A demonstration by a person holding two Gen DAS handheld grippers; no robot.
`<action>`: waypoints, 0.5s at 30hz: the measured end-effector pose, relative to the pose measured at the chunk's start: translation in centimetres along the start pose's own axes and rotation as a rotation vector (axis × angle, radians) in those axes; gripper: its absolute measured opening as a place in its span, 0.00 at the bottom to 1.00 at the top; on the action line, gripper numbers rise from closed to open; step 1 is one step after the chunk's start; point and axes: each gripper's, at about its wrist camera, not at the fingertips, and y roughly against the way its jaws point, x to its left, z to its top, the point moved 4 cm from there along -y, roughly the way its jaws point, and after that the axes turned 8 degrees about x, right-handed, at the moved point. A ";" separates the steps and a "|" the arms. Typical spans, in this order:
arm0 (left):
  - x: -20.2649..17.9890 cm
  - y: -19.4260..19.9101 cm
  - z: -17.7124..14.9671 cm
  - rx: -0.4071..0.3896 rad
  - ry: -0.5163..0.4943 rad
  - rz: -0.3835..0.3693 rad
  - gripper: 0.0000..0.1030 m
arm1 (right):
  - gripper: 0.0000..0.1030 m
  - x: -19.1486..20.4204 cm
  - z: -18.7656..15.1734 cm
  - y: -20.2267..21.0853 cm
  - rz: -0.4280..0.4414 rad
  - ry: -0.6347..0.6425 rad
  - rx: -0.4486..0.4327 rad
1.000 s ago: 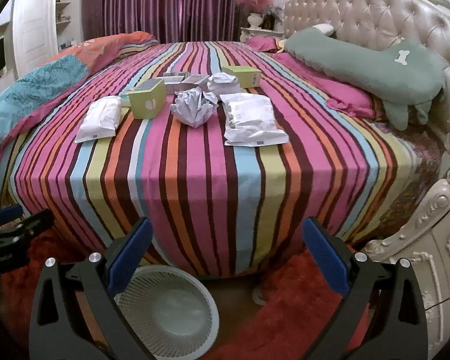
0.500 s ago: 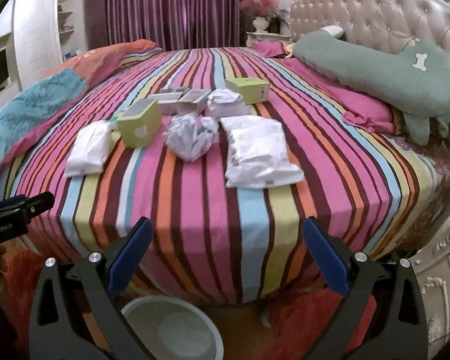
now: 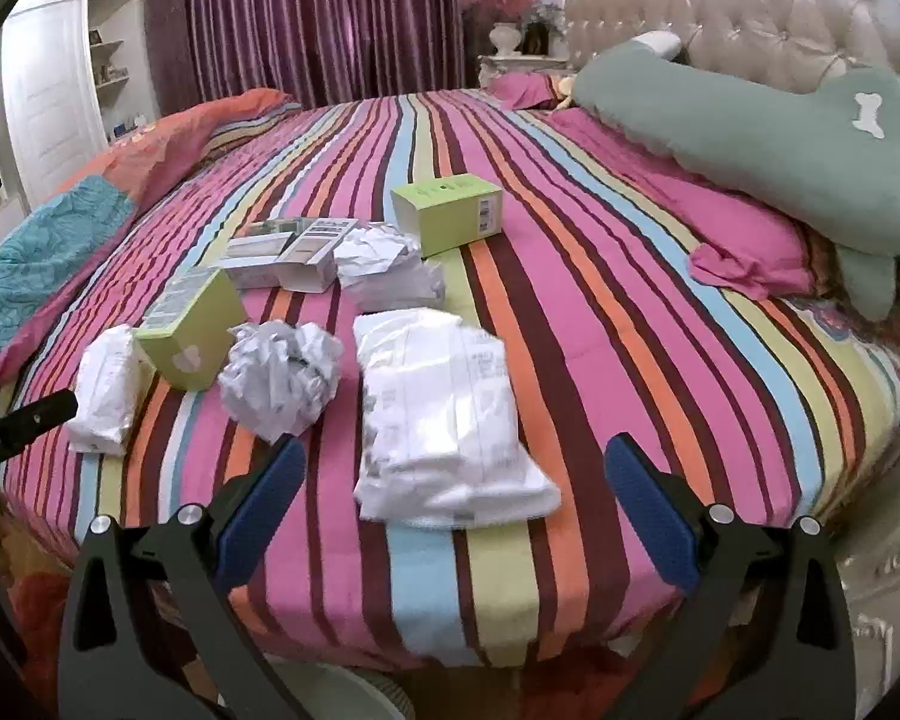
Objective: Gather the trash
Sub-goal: 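Reach the left tool to the white plastic bag and close on it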
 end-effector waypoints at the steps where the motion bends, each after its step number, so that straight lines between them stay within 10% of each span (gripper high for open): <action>1: 0.1 -0.3 0.3 0.004 0.004 0.000 0.94 | 0.93 0.0 0.3 -0.4 0.003 0.003 0.008; 15: -0.4 -5.5 3.9 0.076 -0.021 0.041 0.94 | 0.93 0.6 2.4 -5.7 -0.024 0.078 0.099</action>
